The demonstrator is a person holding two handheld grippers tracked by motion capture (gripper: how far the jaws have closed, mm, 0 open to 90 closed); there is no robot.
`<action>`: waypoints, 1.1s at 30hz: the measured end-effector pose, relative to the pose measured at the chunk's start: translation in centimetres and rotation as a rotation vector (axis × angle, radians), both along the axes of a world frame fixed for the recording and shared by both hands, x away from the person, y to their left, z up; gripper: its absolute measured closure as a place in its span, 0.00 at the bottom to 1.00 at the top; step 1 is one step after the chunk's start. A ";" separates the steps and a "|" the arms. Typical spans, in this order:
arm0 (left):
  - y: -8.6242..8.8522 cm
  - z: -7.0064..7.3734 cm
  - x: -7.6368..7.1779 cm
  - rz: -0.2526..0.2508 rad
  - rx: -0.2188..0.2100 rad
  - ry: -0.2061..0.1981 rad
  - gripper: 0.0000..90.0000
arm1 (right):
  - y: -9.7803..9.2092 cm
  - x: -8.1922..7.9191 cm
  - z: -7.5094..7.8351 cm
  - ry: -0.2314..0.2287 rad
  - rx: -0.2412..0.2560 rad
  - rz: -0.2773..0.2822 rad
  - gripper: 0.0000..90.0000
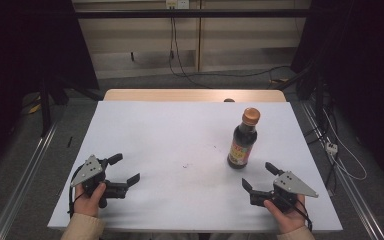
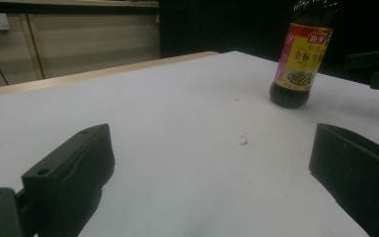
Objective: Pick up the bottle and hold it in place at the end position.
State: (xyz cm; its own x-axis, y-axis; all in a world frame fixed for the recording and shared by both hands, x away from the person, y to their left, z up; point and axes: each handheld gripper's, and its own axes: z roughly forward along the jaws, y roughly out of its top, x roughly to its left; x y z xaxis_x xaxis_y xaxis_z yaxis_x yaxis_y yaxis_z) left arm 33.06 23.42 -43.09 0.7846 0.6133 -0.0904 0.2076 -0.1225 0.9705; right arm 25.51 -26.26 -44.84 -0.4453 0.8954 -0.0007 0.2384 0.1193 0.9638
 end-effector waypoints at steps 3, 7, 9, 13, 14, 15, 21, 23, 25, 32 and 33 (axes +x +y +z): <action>-0.1 0.0 0.0 -0.001 0.001 -0.008 0.03 | 0.0 0.0 0.0 0.002 -0.004 -0.004 0.05; -0.3 0.0 -0.1 -0.009 0.006 -0.012 0.03 | -0.1 0.1 0.0 0.007 0.000 -0.011 0.05; -0.3 0.0 -0.1 -0.009 0.012 -0.012 0.03 | -0.1 0.4 0.0 0.014 -0.003 -0.022 0.05; -0.4 0.1 -0.2 -0.013 0.021 -0.018 0.03 | 0.0 0.7 0.1 0.017 -0.006 -0.038 0.06; -0.3 0.1 -0.2 -0.014 0.021 -0.022 0.03 | 0.0 0.8 0.2 0.014 -0.012 -0.040 0.06; -0.4 0.1 -0.2 -0.016 0.017 -0.025 0.03 | 0.1 1.0 0.5 0.011 -0.016 -0.047 0.06; -0.6 0.1 -0.4 -0.019 0.048 -0.029 0.03 | 0.6 2.1 1.5 0.000 -0.024 -0.064 0.05; -0.7 0.1 -0.4 -0.021 0.049 -0.033 0.03 | 0.6 2.2 1.6 -0.001 -0.018 -0.064 0.05; -0.7 0.0 -0.5 -0.027 0.047 -0.032 0.03 | 0.6 2.5 1.8 0.001 -0.019 -0.066 0.05; -0.6 0.1 -0.4 -0.033 0.014 -0.024 0.03 | 0.5 3.5 2.2 0.005 0.004 -0.082 0.05; -0.6 0.1 -0.4 -0.035 0.015 -0.025 0.03 | 0.5 3.7 2.2 0.009 0.008 -0.086 0.05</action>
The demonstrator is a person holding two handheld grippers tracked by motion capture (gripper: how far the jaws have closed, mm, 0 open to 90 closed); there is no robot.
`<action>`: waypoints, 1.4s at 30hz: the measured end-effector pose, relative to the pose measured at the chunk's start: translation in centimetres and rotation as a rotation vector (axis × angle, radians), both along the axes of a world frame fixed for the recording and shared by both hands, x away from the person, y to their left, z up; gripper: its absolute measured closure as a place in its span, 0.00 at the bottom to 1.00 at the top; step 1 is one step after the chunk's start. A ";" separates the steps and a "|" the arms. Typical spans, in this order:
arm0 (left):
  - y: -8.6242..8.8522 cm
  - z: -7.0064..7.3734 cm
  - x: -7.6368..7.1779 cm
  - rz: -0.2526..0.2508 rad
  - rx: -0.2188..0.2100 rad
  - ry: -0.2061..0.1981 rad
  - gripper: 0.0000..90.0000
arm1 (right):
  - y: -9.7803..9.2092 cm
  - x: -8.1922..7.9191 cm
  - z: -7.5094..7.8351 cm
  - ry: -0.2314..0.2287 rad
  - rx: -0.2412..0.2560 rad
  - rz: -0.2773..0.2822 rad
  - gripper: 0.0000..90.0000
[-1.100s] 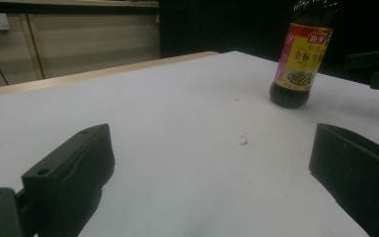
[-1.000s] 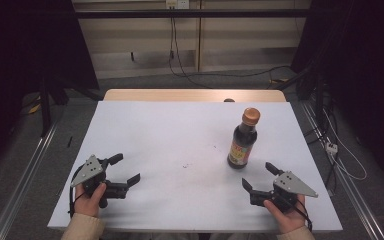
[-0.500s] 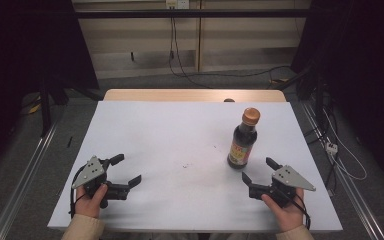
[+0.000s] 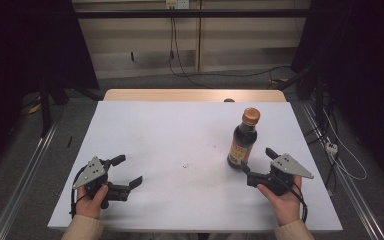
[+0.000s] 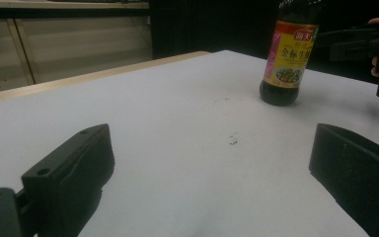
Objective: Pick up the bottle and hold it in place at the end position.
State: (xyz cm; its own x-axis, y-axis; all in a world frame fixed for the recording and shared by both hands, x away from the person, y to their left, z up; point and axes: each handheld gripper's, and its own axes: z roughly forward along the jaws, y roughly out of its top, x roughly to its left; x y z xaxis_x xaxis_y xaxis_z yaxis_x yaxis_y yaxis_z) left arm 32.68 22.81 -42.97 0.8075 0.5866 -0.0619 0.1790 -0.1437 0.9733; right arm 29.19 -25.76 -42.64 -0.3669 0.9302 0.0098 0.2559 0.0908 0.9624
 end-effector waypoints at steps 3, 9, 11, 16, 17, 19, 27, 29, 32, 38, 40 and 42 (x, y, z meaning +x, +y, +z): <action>0.0 0.0 0.0 -0.003 0.002 0.000 0.03 | 0.3 0.9 0.0 0.010 -0.006 0.000 0.07; 0.1 -0.1 0.0 0.002 -0.002 0.003 0.03 | 1.1 1.7 0.2 0.006 0.001 0.002 0.09; 0.1 0.0 0.0 0.002 -0.002 0.003 0.03 | 1.4 2.0 0.3 0.004 0.003 0.001 0.12; 0.0 -0.1 0.0 -0.005 -0.002 0.008 0.03 | 1.7 2.4 0.6 -0.001 0.014 0.005 0.14; 0.0 -0.1 0.0 -0.004 0.000 0.009 0.03 | 1.7 2.5 0.7 0.000 0.019 0.008 0.15; 0.0 -0.1 0.0 -0.004 -0.002 0.009 0.03 | 1.7 2.7 0.8 0.000 0.025 0.011 0.16; -0.2 0.0 0.0 -0.014 0.010 0.002 0.04 | 2.3 3.7 1.8 0.000 0.050 0.008 0.20; -0.2 0.0 -0.1 -0.013 0.008 0.002 0.04 | 2.4 3.9 2.0 -0.001 0.065 0.004 0.22; -0.1 0.0 -0.1 -0.013 0.004 0.001 0.04 | 2.2 4.3 2.2 0.008 0.077 -0.009 0.23; 0.0 0.0 0.0 -0.009 0.002 0.001 0.04 | 2.3 4.7 2.5 0.014 0.069 0.020 0.29; -0.1 0.0 0.0 -0.014 0.003 0.002 0.04 | 2.4 4.8 2.7 0.019 0.061 0.019 0.30; -0.1 0.0 -0.1 -0.017 0.001 0.003 0.04 | 2.4 4.9 2.8 0.028 0.058 0.022 0.30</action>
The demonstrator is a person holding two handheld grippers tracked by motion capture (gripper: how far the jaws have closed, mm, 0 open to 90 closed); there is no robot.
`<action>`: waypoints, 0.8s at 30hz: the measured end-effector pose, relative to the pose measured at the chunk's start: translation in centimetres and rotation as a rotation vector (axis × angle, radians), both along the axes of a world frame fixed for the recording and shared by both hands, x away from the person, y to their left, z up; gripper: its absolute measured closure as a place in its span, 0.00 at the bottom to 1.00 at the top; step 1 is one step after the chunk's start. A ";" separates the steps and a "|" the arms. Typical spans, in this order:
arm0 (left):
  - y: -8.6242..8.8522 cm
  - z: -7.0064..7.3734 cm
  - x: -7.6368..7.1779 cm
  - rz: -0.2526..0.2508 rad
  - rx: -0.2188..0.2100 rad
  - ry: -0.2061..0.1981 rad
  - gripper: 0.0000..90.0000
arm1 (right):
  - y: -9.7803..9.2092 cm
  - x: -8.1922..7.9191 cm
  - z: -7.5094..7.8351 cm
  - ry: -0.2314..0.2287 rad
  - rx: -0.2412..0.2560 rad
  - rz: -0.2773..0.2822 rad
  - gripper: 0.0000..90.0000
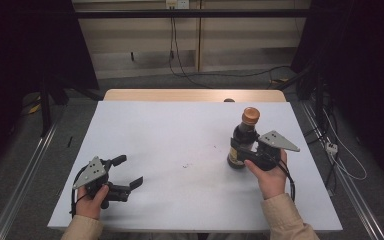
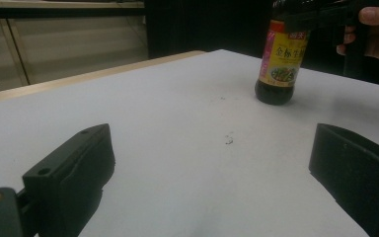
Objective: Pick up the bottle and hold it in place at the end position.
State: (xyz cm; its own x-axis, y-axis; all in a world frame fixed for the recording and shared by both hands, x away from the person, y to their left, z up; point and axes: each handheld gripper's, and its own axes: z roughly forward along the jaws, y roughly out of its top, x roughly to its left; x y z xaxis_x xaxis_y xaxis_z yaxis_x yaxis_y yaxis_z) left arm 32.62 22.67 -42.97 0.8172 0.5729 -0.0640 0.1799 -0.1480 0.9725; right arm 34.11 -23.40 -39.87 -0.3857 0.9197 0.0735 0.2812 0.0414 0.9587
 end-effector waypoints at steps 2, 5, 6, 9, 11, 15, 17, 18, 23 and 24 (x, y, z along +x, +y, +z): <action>0.0 0.0 0.0 -0.001 0.000 0.000 0.04 | -0.1 0.1 0.0 -0.004 -0.013 0.013 0.31; 0.0 0.0 0.0 0.001 -0.001 0.000 0.04 | -0.3 0.2 0.0 -0.009 -0.015 0.032 0.31; 0.0 0.0 0.0 0.002 -0.002 0.002 0.04 | -0.3 0.2 0.0 -0.011 -0.018 0.038 0.32; 0.1 0.0 0.0 0.003 -0.004 0.003 0.04 | -0.3 0.2 0.0 -0.013 -0.026 0.050 0.32; 0.1 -0.1 0.0 0.006 -0.005 0.005 0.04 | -0.5 0.3 0.1 -0.014 -0.029 0.063 0.32; 0.1 0.0 0.1 0.003 -0.010 0.006 0.04 | -0.6 0.7 0.1 -0.017 -0.028 0.085 0.32; 0.1 0.0 0.1 0.003 -0.010 0.005 0.04 | -0.5 0.8 0.2 -0.015 -0.035 0.095 0.32; 0.1 -0.1 0.1 0.003 -0.011 0.006 0.04 | -0.4 0.9 0.3 -0.011 -0.032 0.099 0.32; 0.0 0.0 0.1 -0.003 -0.013 0.004 0.04 | 0.0 1.3 0.5 -0.014 -0.018 0.110 0.32; 0.1 0.0 0.1 -0.004 -0.011 0.002 0.04 | 0.2 1.4 0.6 -0.017 -0.014 0.113 0.32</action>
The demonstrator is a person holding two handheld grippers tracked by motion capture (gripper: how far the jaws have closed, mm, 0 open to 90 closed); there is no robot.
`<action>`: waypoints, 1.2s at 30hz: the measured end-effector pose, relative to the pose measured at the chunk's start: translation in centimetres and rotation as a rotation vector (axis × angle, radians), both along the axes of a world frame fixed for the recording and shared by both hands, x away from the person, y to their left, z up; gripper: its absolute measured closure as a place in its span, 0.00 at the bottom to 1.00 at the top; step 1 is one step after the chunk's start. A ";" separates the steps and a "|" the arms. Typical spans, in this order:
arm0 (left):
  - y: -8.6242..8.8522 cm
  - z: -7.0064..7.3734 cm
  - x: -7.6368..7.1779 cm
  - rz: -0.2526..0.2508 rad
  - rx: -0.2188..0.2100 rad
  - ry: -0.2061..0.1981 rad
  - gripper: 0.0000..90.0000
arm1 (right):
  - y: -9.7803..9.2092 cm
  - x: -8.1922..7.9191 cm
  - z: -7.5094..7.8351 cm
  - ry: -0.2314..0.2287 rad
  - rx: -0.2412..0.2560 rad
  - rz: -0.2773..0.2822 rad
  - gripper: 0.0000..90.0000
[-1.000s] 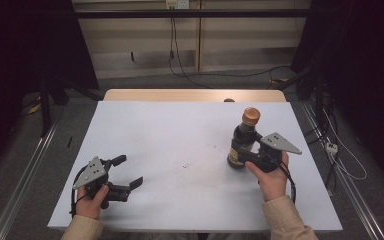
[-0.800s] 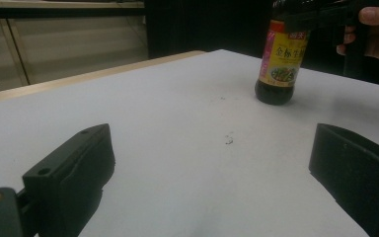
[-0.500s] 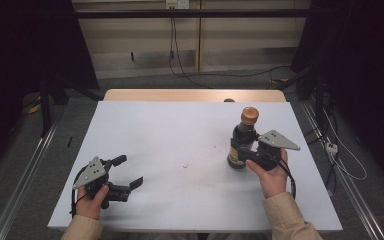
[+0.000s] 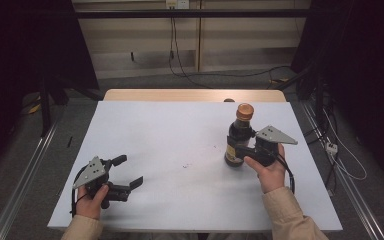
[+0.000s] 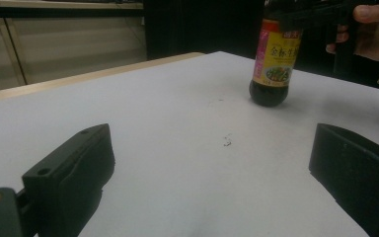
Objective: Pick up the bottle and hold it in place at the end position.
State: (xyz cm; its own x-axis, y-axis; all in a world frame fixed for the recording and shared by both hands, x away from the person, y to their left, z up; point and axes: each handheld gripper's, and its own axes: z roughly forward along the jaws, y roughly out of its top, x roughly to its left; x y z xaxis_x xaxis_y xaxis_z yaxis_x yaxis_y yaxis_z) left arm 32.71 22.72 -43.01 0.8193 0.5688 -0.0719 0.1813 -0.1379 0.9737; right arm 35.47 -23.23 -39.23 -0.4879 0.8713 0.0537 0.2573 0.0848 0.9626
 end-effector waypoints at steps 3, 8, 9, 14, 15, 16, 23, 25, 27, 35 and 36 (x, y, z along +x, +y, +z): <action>0.0 0.0 0.0 0.000 -0.001 0.003 0.04 | 0.4 0.2 0.4 -0.007 0.014 0.008 0.32; 0.0 0.0 0.0 0.001 -0.004 0.003 0.04 | 1.4 0.8 0.9 -0.012 0.001 0.026 0.32; 0.0 0.0 0.0 0.001 -0.005 0.002 0.04 | 1.4 0.8 0.9 -0.012 0.001 0.026 0.32; 0.0 -0.1 0.0 -0.002 -0.006 0.008 0.04 | 2.3 1.4 0.7 -0.003 0.002 0.042 0.32; -0.1 -0.1 0.0 -0.002 -0.006 0.011 0.04 | 2.4 1.5 0.6 -0.001 0.003 0.047 0.32; -0.1 -0.1 0.0 -0.002 -0.005 0.011 0.04 | 2.5 1.6 0.6 0.000 0.007 0.052 0.31; -0.1 -0.1 0.0 -0.006 -0.006 0.007 0.04 | 4.0 2.4 1.0 -0.008 0.004 0.082 0.31; -0.2 0.0 0.1 -0.008 -0.005 0.006 0.04 | 4.4 2.7 1.1 -0.008 0.012 0.090 0.31; -0.2 0.0 0.1 -0.007 -0.010 0.007 0.04 | 4.8 3.0 1.2 -0.010 0.003 0.096 0.31; -0.3 0.0 0.1 -0.014 -0.011 0.006 0.04 | 6.0 4.0 1.0 -0.005 -0.001 0.116 0.31; -0.3 0.0 0.1 -0.014 -0.012 0.007 0.04 | 6.1 4.1 0.9 -0.006 -0.003 0.118 0.31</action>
State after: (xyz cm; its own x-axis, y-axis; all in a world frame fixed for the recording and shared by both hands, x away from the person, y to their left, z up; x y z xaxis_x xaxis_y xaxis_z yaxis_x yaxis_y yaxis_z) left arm 32.82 22.43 -43.05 0.8266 0.5564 -0.0846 0.1861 -0.1285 0.9741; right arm 39.59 -17.13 -38.29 -0.5875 0.8078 0.0481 0.2393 0.1166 0.9639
